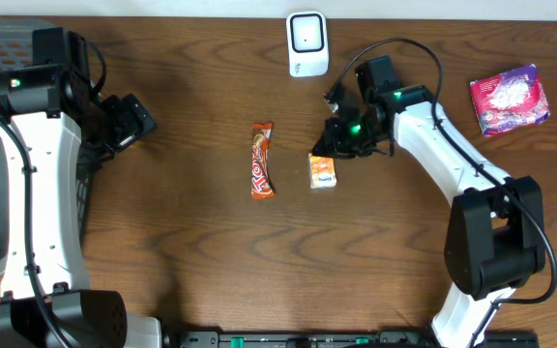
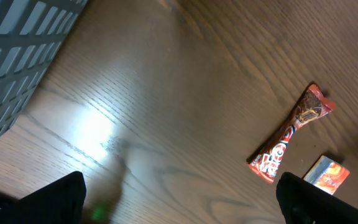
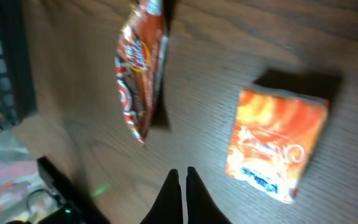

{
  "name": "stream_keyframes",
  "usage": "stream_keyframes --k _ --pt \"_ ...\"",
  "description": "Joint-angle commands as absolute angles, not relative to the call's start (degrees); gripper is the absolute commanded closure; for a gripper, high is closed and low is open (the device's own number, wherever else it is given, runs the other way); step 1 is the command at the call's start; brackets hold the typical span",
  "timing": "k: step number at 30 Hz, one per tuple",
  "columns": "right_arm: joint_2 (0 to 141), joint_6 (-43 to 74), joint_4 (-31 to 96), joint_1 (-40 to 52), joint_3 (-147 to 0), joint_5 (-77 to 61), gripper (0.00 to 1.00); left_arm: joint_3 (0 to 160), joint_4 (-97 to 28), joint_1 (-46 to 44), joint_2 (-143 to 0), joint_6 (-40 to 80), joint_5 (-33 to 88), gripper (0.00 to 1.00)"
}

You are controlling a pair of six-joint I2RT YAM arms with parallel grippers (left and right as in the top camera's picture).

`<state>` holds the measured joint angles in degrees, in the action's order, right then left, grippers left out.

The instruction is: Scan the item barcode

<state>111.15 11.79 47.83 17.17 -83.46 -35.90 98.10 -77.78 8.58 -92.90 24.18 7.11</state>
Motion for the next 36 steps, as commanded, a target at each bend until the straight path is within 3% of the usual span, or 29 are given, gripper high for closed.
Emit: stream_keyframes --k 1,4,7,10,14,18,30,31,34,36 --pt "111.0 9.1 48.9 19.7 -82.6 -28.2 0.91 97.8 -78.0 8.7 -93.3 24.3 6.4 0.02" --pt "110.9 9.1 50.1 23.3 -83.2 -19.8 0.8 97.8 -78.0 8.7 -93.3 24.3 6.4 0.02" --pt "110.9 9.2 51.2 27.0 -84.5 -13.2 0.53 97.8 -78.0 8.7 -93.3 24.3 6.4 0.02" --pt "110.9 12.1 51.5 31.1 -84.7 -0.6 0.51 97.8 -78.0 8.7 -93.3 24.3 6.4 0.02" --pt "111.7 17.9 52.4 37.2 -84.6 17.4 0.55 97.8 -78.0 8.7 -93.3 24.3 6.4 0.02" --pt "113.7 20.6 52.0 42.2 -84.6 26.3 0.57 97.8 -78.0 8.7 -93.3 24.3 6.4 0.02" --pt "127.3 25.7 49.6 44.9 -84.6 38.4 0.58 97.8 -78.0 8.7 -93.3 24.3 6.4 0.02" --pt "128.0 25.7 49.7 44.8 -84.6 37.6 0.62 97.8 -78.0 8.7 -93.3 24.3 6.4 0.02" --pt "129.0 25.7 49.9 44.4 -84.6 34.5 0.99 97.8 -78.0 8.7 -93.3 24.3 6.4 0.02" --pt "128.9 25.7 49.9 44.3 -84.7 32.8 0.99 97.8 -78.0 8.7 -93.3 24.3 6.4 0.02"
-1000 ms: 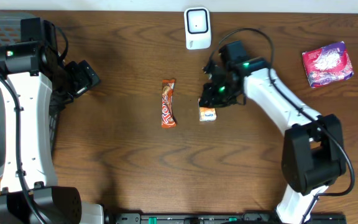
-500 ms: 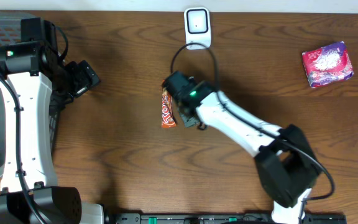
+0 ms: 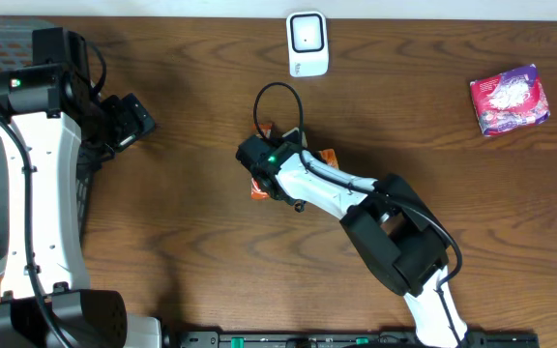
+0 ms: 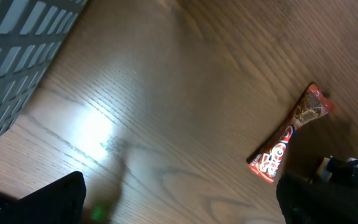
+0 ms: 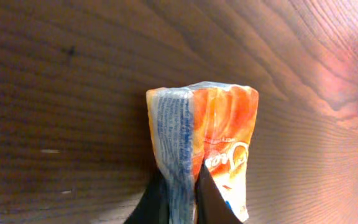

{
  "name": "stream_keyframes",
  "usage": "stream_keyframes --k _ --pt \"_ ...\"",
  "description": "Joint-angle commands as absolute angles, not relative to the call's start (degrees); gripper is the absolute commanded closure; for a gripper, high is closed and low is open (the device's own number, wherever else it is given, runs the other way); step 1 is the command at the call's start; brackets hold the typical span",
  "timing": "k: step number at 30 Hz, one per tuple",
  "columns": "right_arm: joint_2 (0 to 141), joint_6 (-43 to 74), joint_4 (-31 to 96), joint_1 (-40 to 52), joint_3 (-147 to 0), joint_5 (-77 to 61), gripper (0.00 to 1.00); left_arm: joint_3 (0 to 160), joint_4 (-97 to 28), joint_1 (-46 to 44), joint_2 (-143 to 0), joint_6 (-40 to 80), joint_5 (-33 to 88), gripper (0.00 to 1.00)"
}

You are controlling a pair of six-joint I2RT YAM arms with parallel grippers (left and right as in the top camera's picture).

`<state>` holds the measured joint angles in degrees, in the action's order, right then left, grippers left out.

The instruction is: Scan the item barcode

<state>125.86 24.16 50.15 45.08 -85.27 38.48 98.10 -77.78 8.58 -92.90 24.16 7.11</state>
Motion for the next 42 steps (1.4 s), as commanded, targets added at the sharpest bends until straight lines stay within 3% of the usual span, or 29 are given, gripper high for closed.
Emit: stream_keyframes --k 1,8,18,22,28,34,42 --pt "128.7 25.7 50.0 44.3 -84.9 31.8 0.99 97.8 -78.0 8.7 -93.3 24.3 6.4 0.02" --pt "123.3 25.2 56.3 41.0 -92.2 22.1 0.99 97.8 -78.0 8.7 -93.3 24.3 6.4 0.02" --pt "113.7 8.6 56.7 26.1 -96.6 -24.9 0.99 97.8 -78.0 8.7 -93.3 24.3 6.4 0.02" --pt "114.4 5.4 55.8 19.7 -92.0 -41.4 0.99 97.8 -78.0 8.7 -93.3 24.3 6.4 0.02" --pt "114.9 8.0 41.4 11.5 -76.0 -64.0 0.99 97.8 -78.0 8.7 -93.3 24.3 6.4 0.02" --pt "114.9 12.0 33.6 4.3 -65.9 -62.6 0.99 97.8 -78.0 8.7 -93.3 24.3 6.4 0.02" --pt "114.6 12.2 42.5 -1.6 -70.2 -42.0 0.78 97.8 -78.0 8.7 -93.3 24.3 6.4 0.02"
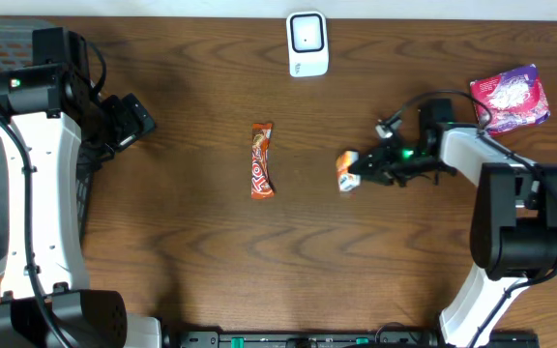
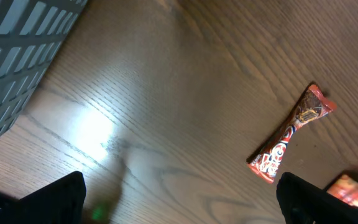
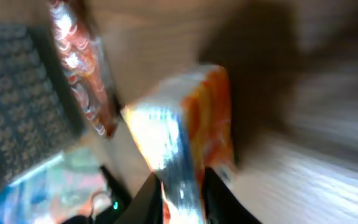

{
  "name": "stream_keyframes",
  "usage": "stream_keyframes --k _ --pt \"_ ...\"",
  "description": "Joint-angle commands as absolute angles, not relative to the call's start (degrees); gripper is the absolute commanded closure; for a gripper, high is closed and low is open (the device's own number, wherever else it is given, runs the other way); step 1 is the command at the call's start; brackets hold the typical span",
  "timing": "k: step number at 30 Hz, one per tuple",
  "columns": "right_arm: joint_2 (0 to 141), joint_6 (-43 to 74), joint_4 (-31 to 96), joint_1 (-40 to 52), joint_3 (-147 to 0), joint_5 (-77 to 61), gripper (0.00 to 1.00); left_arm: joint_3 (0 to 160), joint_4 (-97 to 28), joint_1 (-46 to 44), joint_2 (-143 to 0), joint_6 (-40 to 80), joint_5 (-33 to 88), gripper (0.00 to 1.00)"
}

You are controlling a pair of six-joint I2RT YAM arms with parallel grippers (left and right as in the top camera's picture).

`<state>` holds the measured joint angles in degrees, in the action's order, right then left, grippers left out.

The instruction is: Scan the item barcode

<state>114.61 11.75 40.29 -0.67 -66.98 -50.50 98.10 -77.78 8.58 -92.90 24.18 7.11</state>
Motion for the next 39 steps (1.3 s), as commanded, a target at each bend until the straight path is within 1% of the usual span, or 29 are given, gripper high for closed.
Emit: stream_keyframes --k 1,3,6,8,11,12,13,16,21,28,31,32,33,35,36,37,39 --pt "114.6 12.1 44.8 -1.6 -71.8 -38.9 0.72 97.8 -78.0 8.7 -93.3 24.3 6.4 0.02" --pt "114.6 12.1 49.1 -1.3 -75.1 -32.8 0.66 97.8 -78.0 8.7 -93.3 24.3 6.4 0.02" --pt "114.6 12.1 55.1 -0.6 -80.0 -25.2 0.66 97.8 -78.0 8.7 -93.3 24.3 6.4 0.02" --pt "114.6 10.8 57.8 0.2 -82.7 -22.8 0.64 97.8 -78.0 8.7 -93.3 24.3 6.4 0.02" --pt "114.6 9.8 59.1 1.6 -84.4 -22.5 0.55 97.8 -78.0 8.7 -93.3 24.3 6.4 0.02" --pt "114.6 9.7 59.0 2.1 -84.5 -22.3 0.49 97.8 -78.0 8.7 -93.3 24.3 6.4 0.02" --pt "114.6 9.5 59.0 2.5 -84.4 -21.6 0.46 97.8 -78.0 8.7 -93.3 24.3 6.4 0.02" --pt "114.7 9.5 59.0 3.3 -83.7 -18.6 0.39 97.8 -78.0 8.7 -93.3 24.3 6.4 0.02" --pt "114.7 9.6 56.0 3.4 -80.1 -18.8 0.38 97.8 -78.0 8.7 -93.3 24.3 6.4 0.02" --pt "114.7 8.9 44.2 3.4 -70.0 -27.6 0.39 97.8 -78.0 8.7 -93.3 24.3 6.4 0.02" --pt "114.7 8.9 40.3 3.4 -66.5 -30.2 0.44 97.8 -78.0 8.7 -93.3 24.3 6.4 0.02" --pt "114.7 8.9 39.6 3.4 -65.9 -30.7 0.5 97.8 -78.0 8.7 -93.3 24.3 6.4 0.02" --pt "114.7 9.1 39.3 3.4 -65.5 -31.5 0.6 97.8 -78.0 8.7 -93.3 24.3 6.4 0.02" --pt "114.7 9.7 39.4 3.4 -65.5 -32.6 0.87 97.8 -78.0 8.7 -93.3 24.3 6.4 0.02" --pt "114.7 10.1 39.4 3.4 -65.6 -33.8 0.96 97.8 -78.0 8.7 -93.3 24.3 6.4 0.02" --pt "114.7 10.3 39.4 3.4 -65.8 -35.6 0.99 97.8 -78.0 8.7 -93.3 24.3 6.4 0.02" --pt "114.7 10.2 39.4 3.0 -66.6 -46.0 0.99 97.8 -78.0 8.7 -93.3 24.3 6.4 0.02"
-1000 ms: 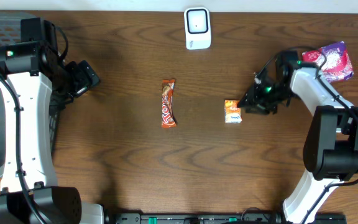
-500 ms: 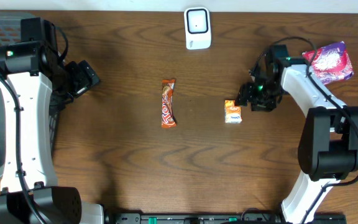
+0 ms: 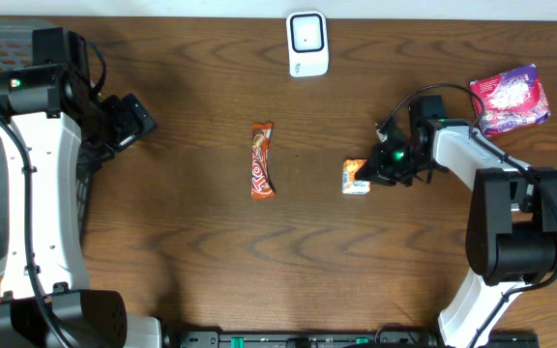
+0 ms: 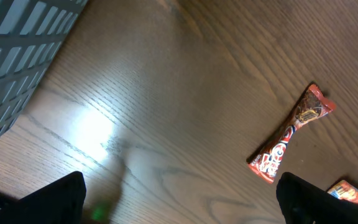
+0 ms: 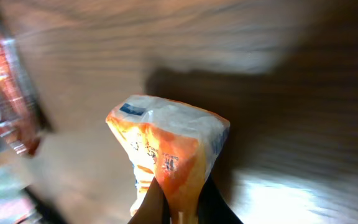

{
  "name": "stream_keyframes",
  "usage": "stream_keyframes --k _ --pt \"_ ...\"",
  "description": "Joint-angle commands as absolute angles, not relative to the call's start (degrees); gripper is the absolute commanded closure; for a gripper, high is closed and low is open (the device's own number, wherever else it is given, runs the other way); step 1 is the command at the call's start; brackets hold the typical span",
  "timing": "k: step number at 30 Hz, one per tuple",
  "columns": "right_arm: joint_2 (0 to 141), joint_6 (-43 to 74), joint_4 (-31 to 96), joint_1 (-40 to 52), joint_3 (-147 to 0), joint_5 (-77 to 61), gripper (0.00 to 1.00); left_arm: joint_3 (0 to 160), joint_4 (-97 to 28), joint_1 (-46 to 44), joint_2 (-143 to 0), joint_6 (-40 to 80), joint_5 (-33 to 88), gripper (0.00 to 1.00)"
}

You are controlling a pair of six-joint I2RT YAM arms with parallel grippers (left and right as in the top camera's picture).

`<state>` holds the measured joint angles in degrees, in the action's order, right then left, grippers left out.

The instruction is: Scan the item barcode

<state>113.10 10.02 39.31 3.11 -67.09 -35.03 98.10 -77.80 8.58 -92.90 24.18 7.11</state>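
My right gripper (image 3: 373, 174) is shut on a small orange packet (image 3: 357, 176), held over the table right of centre; in the right wrist view the orange packet (image 5: 166, 149) is pinched between the two dark fingers (image 5: 146, 202), its white end up. The white barcode scanner (image 3: 307, 43) stands at the table's far edge, centre. A red-orange candy bar (image 3: 262, 160) lies mid-table, also in the left wrist view as the candy bar (image 4: 289, 134). My left gripper (image 4: 179, 199) hangs open at the far left, nothing between its fingers.
A pink-purple snack bag (image 3: 510, 98) lies at the right far side. A grey slatted basket sits off the table's left edge. Brown wooden table (image 3: 182, 251) all around.
My right gripper, still holding the orange packet, has shifted slightly and turned it: the packet now shows its orange face with the white end up. The left arm has not moved.
My right gripper hovered shut beside the orange packet lying next to the candy bar. Then it held the packet at mid-table by the candy bar. Later it held it right of centre, where it is now, turned differently.
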Motion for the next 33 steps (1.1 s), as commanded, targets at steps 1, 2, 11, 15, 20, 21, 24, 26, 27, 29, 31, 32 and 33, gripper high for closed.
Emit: stream_keyframes --k 1,2,11,15,20,21,24,26,27,29,31,32,33 --pt "114.7 10.0 38.7 2.5 -67.2 -56.1 0.99 97.8 -78.0 8.7 -93.3 24.3 6.4 0.02" --pt "114.7 9.6 36.7 2.0 -67.6 -65.6 0.99 97.8 -78.0 8.7 -93.3 24.3 6.4 0.02" --pt "114.6 16.6 18.9 2.3 -67.8 -89.5 0.99 97.8 -78.0 8.7 -93.3 24.3 6.4 0.02" --pt "114.6 12.2 19.0 5.8 -67.8 -89.5 0.99 97.8 -78.0 8.7 -93.3 24.3 6.4 0.02" --pt "114.6 10.9 16.8 10.5 -67.8 -89.4 0.99 97.8 -78.0 8.7 -93.3 24.3 6.4 0.02" --pt "114.6 11.7 16.4 10.9 -67.8 -88.9 0.99 97.8 -78.0 8.7 -93.3 24.3 6.4 0.02" --pt "114.6 21.4 14.3 12.3 -67.8 -79.5 0.99 97.8 -78.0 8.7 -93.3 24.3 6.4 0.02" --pt "114.0 24.9 13.5 12.9 -68.1 -72.4 0.99 97.8 -78.0 8.7 -93.3 24.3 6.4 0.02" --pt "113.6 26.0 13.7 13.1 -68.6 -68.8 0.99 97.8 -78.0 8.7 -93.3 24.3 6.4 0.02" --pt "112.0 27.2 15.5 13.4 -70.8 -59.6 0.99 97.8 -78.0 8.7 -93.3 24.3 6.4 0.02" --pt "110.1 27.1 20.8 14.0 -75.3 -44.9 0.99 97.8 -78.0 8.7 -93.3 24.3 6.4 0.02" --pt "109.5 26.9 24.1 14.4 -78.4 -34.7 0.98 97.8 -78.0 8.7 -93.3 24.3 6.4 0.02" --pt "109.2 26.6 26.7 14.9 -81.3 -25.0 0.98 97.8 -78.0 8.7 -93.3 24.3 6.4 0.02"
